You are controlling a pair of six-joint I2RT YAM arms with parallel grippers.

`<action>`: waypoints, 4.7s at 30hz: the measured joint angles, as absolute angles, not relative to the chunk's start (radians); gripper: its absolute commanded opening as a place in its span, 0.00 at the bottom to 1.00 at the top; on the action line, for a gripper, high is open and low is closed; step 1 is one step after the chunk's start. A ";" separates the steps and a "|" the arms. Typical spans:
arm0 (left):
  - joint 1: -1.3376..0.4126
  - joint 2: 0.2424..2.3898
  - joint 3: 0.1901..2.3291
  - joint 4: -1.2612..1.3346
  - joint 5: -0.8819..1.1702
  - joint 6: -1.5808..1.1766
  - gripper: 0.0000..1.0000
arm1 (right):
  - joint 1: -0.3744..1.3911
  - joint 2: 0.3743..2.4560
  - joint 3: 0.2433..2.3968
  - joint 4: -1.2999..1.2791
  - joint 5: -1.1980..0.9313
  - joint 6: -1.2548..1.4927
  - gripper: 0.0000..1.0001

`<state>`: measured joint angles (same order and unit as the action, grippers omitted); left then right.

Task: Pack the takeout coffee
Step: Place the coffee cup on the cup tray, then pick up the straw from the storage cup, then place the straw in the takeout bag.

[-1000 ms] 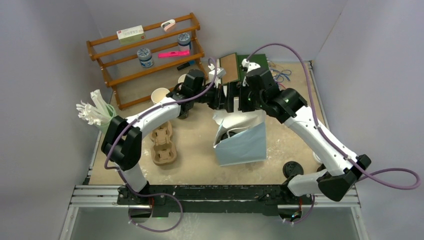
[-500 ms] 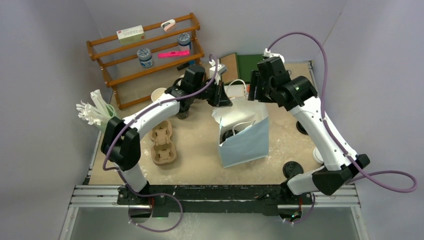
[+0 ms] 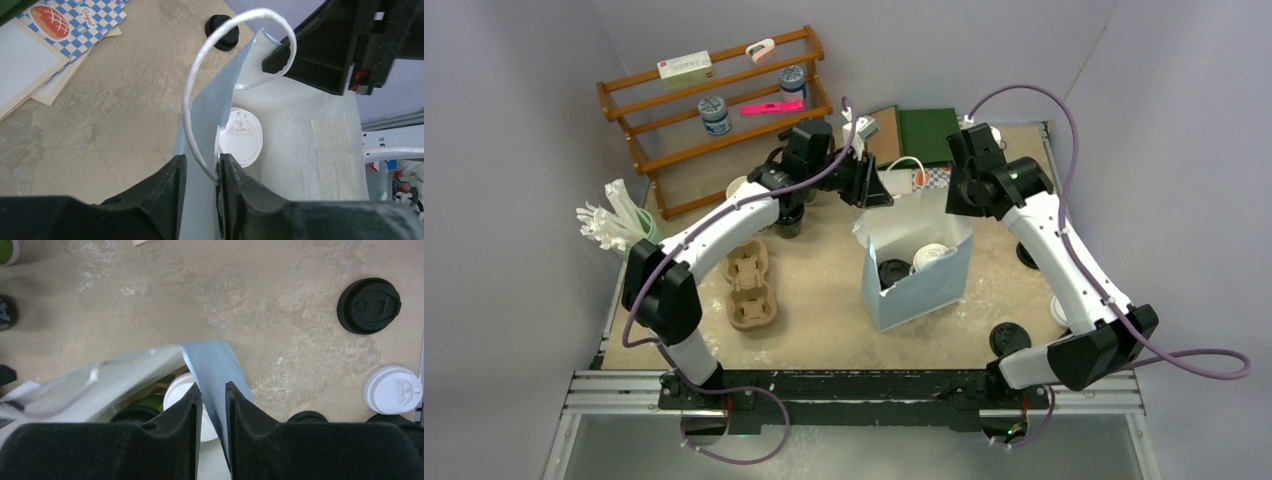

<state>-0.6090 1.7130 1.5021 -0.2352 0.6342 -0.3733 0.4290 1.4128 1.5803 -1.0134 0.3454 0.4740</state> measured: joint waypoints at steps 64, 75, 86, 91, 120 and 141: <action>0.151 1.707 1.769 -0.965 -0.820 -0.579 0.41 | 0.429 1.380 2.019 -0.921 0.057 0.439 0.75; 0.198 1.735 1.745 -0.920 -0.819 -0.556 0.38 | 0.429 1.389 2.025 -0.916 0.054 0.437 0.75; 0.203 1.752 1.727 -0.930 -0.818 -0.586 0.00 | 0.429 1.396 2.025 -0.910 0.035 0.425 0.76; 0.178 1.745 1.832 -1.028 -0.862 -0.678 0.00 | 0.429 1.396 2.025 -0.907 0.034 0.415 0.76; -0.311 1.534 2.103 -0.188 0.426 -1.011 0.00 | 0.429 1.254 1.847 -0.865 0.412 0.389 0.80; -0.683 1.425 1.784 -0.311 0.623 -0.843 0.00 | 0.429 1.122 1.625 -0.807 0.645 0.393 0.79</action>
